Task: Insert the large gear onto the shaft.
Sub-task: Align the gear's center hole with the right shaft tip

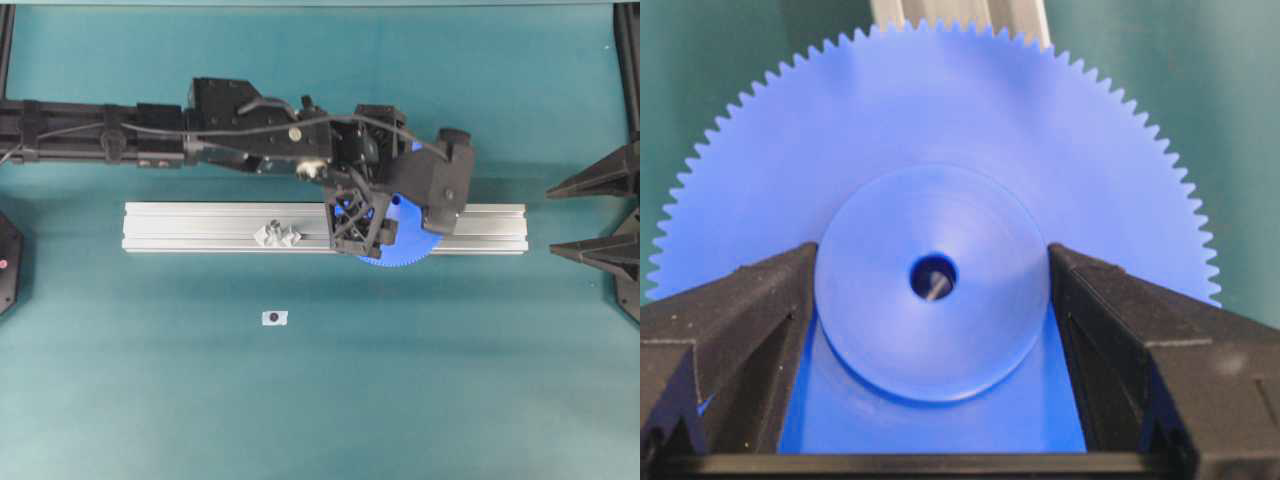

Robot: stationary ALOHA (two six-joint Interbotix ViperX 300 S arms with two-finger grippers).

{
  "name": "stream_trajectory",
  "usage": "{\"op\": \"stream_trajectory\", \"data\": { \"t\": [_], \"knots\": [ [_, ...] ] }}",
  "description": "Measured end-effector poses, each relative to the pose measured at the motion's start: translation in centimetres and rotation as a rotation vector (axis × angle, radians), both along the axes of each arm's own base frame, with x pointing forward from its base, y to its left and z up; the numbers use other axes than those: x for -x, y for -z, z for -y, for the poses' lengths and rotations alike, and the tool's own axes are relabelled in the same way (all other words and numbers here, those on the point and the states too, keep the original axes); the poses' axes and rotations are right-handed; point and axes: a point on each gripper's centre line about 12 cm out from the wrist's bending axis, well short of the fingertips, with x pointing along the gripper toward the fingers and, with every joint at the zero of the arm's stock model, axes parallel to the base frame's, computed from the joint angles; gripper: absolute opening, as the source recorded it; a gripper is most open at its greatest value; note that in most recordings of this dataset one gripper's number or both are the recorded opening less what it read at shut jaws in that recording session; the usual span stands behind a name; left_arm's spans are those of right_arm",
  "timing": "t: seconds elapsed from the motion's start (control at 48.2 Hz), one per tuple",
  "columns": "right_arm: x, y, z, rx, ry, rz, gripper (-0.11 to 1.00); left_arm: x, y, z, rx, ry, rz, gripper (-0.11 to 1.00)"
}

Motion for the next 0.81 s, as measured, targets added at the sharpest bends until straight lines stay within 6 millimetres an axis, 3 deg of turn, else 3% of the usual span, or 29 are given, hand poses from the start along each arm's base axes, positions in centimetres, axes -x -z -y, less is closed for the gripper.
{"op": "stream_trajectory", "data": {
  "t": [0.395, 0.81],
  "knots": [
    [0.0, 0.0, 0.0, 0.002, 0.002, 0.0, 0.85, 0.3, 0.2, 0.0, 0.023, -0.037, 0.008, 0.79],
    [0.0, 0.0, 0.0, 0.002, 0.002, 0.0, 0.85, 0.9, 0.2, -2.1, 0.023, -0.076, 0.002, 0.78]
  ]
}}
